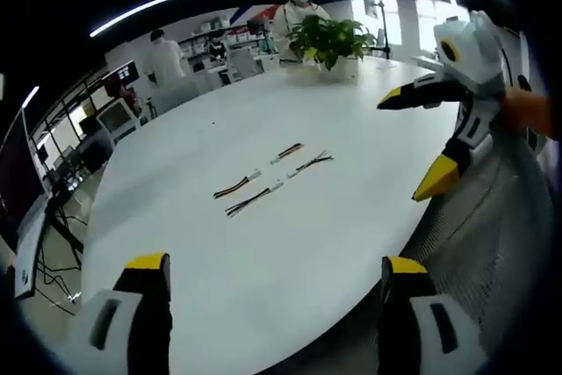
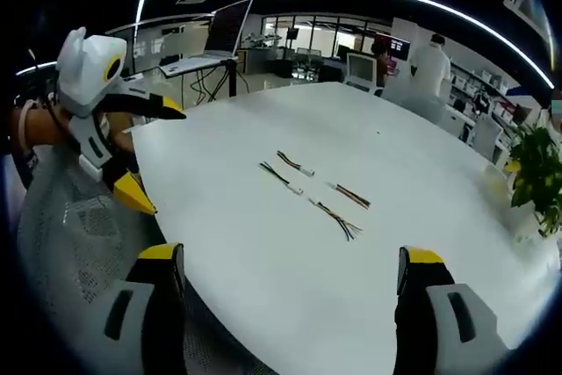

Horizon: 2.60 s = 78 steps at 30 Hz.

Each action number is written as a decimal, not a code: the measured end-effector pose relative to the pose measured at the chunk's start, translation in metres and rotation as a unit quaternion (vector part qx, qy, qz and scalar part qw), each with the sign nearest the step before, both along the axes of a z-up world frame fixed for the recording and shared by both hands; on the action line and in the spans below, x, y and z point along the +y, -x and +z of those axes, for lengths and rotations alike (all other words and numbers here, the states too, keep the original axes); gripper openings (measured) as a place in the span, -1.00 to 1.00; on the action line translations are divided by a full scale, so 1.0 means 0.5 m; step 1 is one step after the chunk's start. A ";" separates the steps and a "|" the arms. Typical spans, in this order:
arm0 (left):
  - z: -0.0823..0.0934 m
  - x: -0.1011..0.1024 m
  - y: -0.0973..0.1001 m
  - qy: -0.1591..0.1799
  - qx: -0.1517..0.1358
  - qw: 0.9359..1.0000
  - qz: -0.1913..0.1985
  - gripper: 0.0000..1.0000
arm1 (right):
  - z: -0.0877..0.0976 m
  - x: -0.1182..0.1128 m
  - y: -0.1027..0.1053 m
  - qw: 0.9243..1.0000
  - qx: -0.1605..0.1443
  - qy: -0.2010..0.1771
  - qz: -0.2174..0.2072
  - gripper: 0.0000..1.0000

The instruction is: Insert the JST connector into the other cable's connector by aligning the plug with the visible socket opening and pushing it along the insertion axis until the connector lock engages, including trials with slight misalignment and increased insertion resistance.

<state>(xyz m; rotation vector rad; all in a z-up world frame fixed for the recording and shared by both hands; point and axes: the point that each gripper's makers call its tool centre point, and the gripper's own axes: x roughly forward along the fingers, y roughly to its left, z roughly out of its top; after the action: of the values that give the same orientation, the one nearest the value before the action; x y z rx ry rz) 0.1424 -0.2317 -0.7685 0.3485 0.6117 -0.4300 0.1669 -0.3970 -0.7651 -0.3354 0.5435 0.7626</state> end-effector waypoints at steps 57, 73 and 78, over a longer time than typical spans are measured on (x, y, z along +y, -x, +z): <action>-0.016 0.009 0.008 -0.073 -0.005 0.997 -0.012 0.76 | -0.019 -0.046 0.005 0.997 0.054 -0.007 -0.057 0.67; -0.015 0.004 0.004 -0.032 0.018 0.999 0.002 0.69 | -0.014 -0.053 -0.012 0.994 0.067 -0.027 -0.078 0.60; -0.022 0.009 0.007 -0.042 0.024 0.999 0.004 0.68 | -0.016 -0.050 -0.012 0.993 0.074 -0.040 -0.079 0.45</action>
<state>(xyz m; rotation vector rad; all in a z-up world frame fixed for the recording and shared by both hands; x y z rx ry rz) 0.1387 -0.2274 -0.7794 0.4171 0.6800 -0.4066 0.1730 -0.4220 -0.7728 -0.1603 0.6702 0.6560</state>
